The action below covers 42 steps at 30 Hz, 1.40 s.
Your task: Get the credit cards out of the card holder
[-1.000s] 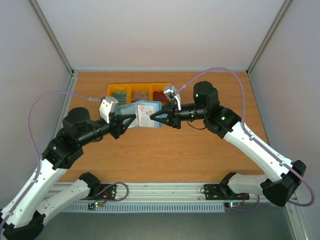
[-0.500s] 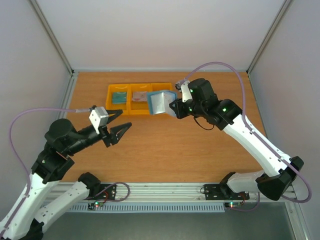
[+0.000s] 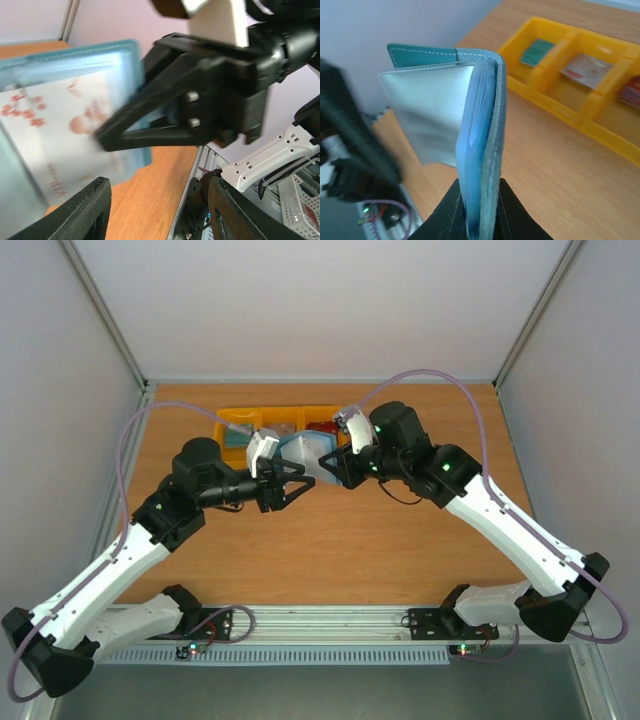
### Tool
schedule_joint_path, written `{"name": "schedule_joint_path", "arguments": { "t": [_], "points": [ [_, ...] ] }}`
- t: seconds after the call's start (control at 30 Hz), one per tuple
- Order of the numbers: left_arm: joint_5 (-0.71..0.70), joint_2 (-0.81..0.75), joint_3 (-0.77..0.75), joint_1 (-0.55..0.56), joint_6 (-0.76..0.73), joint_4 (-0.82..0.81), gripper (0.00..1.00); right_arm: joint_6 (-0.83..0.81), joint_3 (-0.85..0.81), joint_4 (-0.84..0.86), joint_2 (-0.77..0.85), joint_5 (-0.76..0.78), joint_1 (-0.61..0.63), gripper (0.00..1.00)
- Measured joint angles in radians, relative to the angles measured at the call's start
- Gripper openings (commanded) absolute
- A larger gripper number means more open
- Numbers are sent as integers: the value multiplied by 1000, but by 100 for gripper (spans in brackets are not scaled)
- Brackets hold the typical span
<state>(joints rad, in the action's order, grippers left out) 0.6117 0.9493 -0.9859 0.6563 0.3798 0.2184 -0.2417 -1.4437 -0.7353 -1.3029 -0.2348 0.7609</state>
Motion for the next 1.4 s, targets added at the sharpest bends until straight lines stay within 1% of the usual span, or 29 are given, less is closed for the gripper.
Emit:
{"name": "schedule_joint_path", "arguments": {
  "t": [0.17,0.37,0.5,0.57,0.63,0.77,0.83,0.9,0.97,1.03,1.1,1.33,1.4],
  "points": [
    [-58,-62,53,-22,32,40,52,-26,56,75,82,-174,0,1],
    [-92,-134,56,-59,27,83,52,-36,100,181,122,-333,-3,1],
    [-80,-144,55,-61,26,84,42,-44,121,220,122,-410,-10,1],
    [-53,-145,55,-62,20,71,40,-47,127,232,121,-438,-11,1],
    [-16,-144,55,-62,16,49,39,-48,129,243,120,-469,-12,1],
    [13,-143,55,-69,34,26,36,-56,129,262,120,-488,-12,1],
    [18,-143,55,-71,40,22,32,-68,129,264,120,-495,-12,1],
    [28,-144,55,-73,46,21,25,-79,129,265,120,-502,-12,1],
    [36,-145,57,-77,50,19,16,-92,129,264,121,-511,-12,1],
    [44,-145,59,-81,53,18,9,-101,128,264,121,-522,-12,1],
    [62,-146,61,-85,53,14,1,-104,128,263,122,-526,-12,1],
    [102,-165,64,-89,53,12,0,-119,124,249,135,-536,-11,1],
    [102,-172,64,-87,38,20,0,-128,125,243,136,-542,-14,4]
  ]
}}
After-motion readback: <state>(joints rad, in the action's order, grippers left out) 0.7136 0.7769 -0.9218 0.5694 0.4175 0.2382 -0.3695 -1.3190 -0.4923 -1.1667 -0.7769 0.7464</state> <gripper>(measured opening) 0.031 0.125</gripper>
